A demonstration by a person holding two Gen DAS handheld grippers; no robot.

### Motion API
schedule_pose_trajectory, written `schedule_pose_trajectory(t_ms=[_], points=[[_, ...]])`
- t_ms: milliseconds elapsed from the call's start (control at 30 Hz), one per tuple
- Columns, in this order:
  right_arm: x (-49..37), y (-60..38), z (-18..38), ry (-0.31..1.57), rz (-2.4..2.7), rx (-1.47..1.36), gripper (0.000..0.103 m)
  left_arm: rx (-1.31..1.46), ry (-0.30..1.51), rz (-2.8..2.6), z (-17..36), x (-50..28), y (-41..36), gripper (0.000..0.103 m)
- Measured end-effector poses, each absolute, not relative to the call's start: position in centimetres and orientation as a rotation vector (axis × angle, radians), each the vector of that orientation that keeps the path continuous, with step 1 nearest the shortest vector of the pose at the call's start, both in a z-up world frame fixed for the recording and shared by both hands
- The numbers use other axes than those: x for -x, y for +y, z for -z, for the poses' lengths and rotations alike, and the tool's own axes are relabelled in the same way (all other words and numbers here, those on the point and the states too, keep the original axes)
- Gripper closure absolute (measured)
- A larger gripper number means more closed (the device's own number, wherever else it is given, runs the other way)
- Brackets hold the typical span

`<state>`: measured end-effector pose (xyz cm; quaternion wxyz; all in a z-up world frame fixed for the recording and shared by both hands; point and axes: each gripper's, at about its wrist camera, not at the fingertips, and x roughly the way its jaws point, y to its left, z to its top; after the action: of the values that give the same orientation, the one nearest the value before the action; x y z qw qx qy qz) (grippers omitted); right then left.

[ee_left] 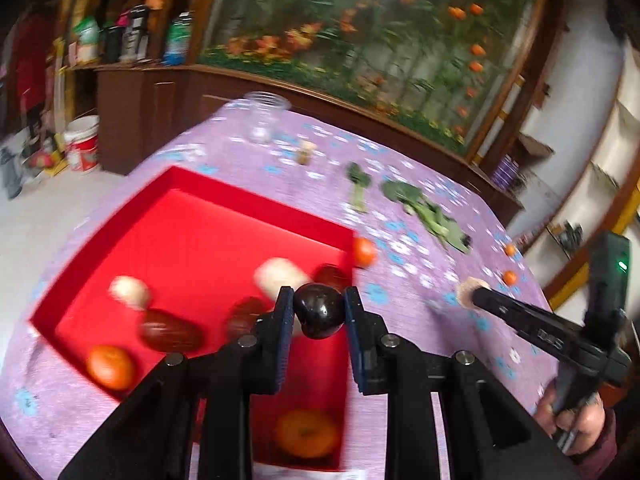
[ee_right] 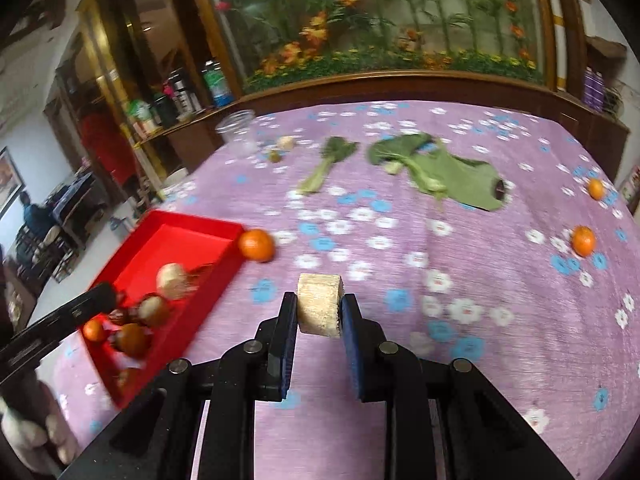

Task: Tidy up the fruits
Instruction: 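Carry the plum and yam chunk into the red tray and release both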

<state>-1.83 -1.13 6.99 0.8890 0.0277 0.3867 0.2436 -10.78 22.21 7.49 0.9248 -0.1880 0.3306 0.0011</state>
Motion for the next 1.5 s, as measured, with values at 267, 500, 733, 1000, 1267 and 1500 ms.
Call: schedule_pose_trajectory(t_ms=[267, 500, 733, 1000, 1267, 1500], points=[[2.6, 7.1, -7.5, 0.835, -0.634, 0.028, 0.079, 0.467, 0.660, -0.127, -6.7, 12.2, 28.2, 0.079], [1.9, 13.9, -6.7, 0.885, -0.720, 0.084, 0.079, 0.463, 0.665, -0.181, -5.6, 12.1, 30.4, 0.079], [0.3, 19.0, -5.2, 0.933, -0.756, 0.131, 0.079, 0.488, 0.682, -0.212, -4.6, 11.7, 32.3, 0.079], [-0.9, 21.2, -3.8, 0.952, -0.745, 0.146, 0.078, 0.505, 0.681, -0.221, -4.3, 11.7, 32.9, 0.055], [-0.4, 20.6, -4.7, 0.914, -0.746, 0.122, 0.071, 0.443, 0.649, -0.220, -6.0, 12.1, 31.5, 0.041], [0.4, 18.0, -6.4, 0.877, -0.717, 0.045, 0.059, 0.316, 0.630, -0.323, -7.7, 12.9, 29.3, 0.019]])
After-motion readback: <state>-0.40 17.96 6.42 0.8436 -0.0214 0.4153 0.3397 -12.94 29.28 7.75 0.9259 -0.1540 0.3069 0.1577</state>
